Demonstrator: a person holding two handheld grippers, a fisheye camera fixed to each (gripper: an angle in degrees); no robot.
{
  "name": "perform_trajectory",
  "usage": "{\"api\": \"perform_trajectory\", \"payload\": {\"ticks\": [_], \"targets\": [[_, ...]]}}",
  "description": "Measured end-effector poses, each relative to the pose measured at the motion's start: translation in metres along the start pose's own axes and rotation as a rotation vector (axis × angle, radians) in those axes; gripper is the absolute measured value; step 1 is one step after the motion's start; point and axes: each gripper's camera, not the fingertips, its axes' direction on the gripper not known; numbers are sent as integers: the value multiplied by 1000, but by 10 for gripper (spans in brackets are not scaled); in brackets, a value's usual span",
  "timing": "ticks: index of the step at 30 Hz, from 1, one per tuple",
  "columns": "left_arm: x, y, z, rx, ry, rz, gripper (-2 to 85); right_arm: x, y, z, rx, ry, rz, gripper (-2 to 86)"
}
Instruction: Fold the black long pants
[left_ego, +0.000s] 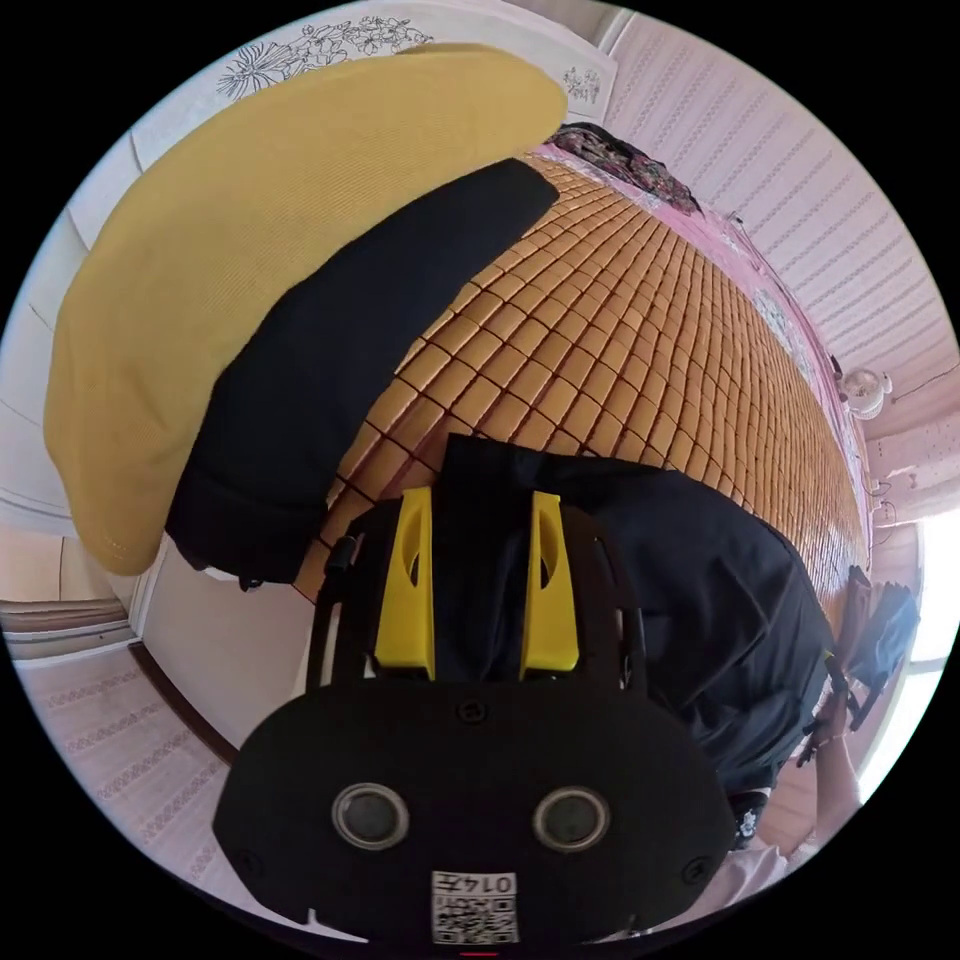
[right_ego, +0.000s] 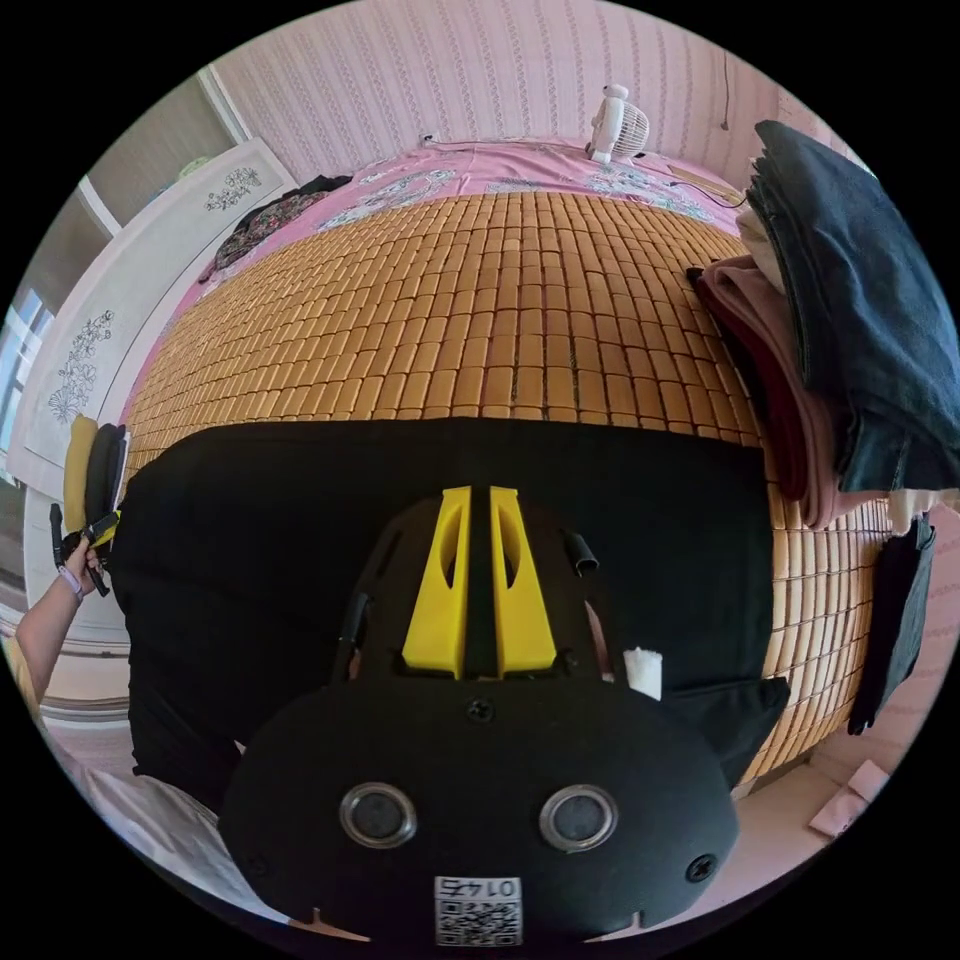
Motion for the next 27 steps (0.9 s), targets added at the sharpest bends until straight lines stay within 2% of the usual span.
{"api": "perform_trajectory", "payload": {"ticks": [3,5,9,12,14,17,22,27], "targets": [[16,-9,-4,-30,-64,43,86,1,2,4,61,-14,12,-3],[23,-11,-14,27,-33,82,44,2,-1,9,69,-45,9,-8],[37,-28,-28,67,-74,114,37,-16,-10,16,80,58,-107,-9],[35,-49,-39,125,-4,43,35,-18,-11,17,74,73,-172,-8],[38,-64,-44,155,35,14,34,-10,-13,9,120,70,-143,-6],[55,-89,-52,202,-8,63,33,11,-26,7,133,103,-48,-4],[74,-119,-42,171,-58,131,31,42,-49,20,169,119,70,-3],[82,-136,-24,167,-56,123,31,58,-83,32,173,111,73,-4]]}}
